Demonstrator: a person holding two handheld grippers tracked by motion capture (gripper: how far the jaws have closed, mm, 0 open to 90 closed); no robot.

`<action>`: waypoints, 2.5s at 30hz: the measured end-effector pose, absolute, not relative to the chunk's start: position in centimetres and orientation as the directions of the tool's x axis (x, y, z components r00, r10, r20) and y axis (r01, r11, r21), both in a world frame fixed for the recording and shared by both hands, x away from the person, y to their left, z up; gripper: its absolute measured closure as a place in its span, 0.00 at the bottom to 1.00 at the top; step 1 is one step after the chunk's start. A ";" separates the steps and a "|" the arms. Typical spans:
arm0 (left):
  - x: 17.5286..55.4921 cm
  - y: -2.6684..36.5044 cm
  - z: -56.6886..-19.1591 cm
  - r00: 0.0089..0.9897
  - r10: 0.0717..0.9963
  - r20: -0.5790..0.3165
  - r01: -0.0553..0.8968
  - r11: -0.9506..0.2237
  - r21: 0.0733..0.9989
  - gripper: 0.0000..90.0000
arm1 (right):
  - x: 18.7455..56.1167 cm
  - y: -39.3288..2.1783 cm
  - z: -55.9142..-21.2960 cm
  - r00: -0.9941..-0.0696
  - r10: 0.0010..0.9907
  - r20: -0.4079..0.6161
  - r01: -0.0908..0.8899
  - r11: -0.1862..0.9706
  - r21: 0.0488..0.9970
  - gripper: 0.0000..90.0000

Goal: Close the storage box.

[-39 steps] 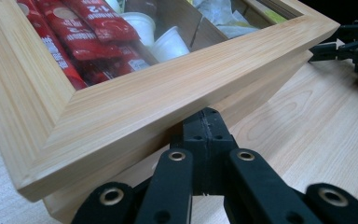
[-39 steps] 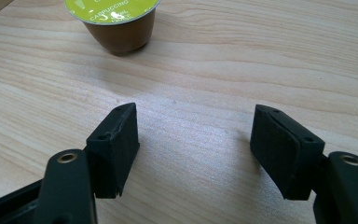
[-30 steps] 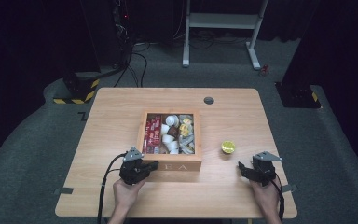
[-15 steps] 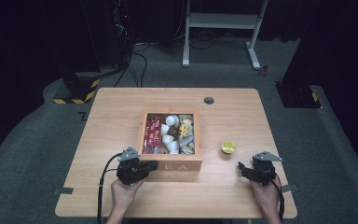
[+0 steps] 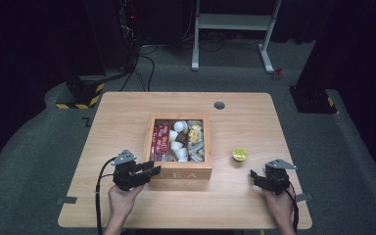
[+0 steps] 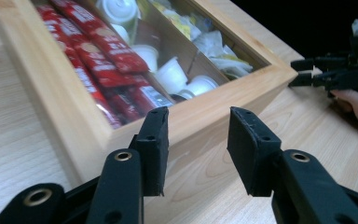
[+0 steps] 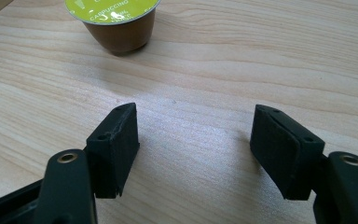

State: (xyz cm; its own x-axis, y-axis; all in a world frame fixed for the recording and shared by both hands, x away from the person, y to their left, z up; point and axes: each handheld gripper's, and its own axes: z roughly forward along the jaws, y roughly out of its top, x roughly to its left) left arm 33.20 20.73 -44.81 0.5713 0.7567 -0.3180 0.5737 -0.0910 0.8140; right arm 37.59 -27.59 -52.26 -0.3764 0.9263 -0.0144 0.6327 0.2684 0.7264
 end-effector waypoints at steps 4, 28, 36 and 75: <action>33.2 21.6 -44.5 0.554 0.770 -0.316 0.571 -0.075 0.817 0.60 | 37.6 -27.6 -52.3 -0.376 0.926 -0.014 0.633 0.268 0.727 0.36; 33.0 24.9 -43.5 0.470 0.852 -0.232 0.551 -0.077 0.831 0.54 | 37.6 -27.6 -52.3 -0.377 0.926 -0.014 0.633 0.269 0.726 0.36; 32.9 25.7 -44.0 0.437 0.877 -0.201 0.543 -0.079 0.836 0.57 | 37.6 -27.6 -52.3 -0.378 0.926 -0.015 0.632 0.270 0.726 0.36; 33.9 26.7 -48.6 0.304 0.951 -0.053 0.620 -0.156 0.769 0.57 | 37.6 -27.6 -52.3 -0.377 0.926 -0.014 0.633 0.269 0.726 0.36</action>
State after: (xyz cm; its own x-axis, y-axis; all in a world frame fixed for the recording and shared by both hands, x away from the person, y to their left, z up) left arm 33.89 26.68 -48.55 0.3041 0.9512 -0.0529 0.6202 -0.1555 0.7689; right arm 37.59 -27.60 -52.26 -0.3772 0.9260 -0.0140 0.6327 0.2688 0.7263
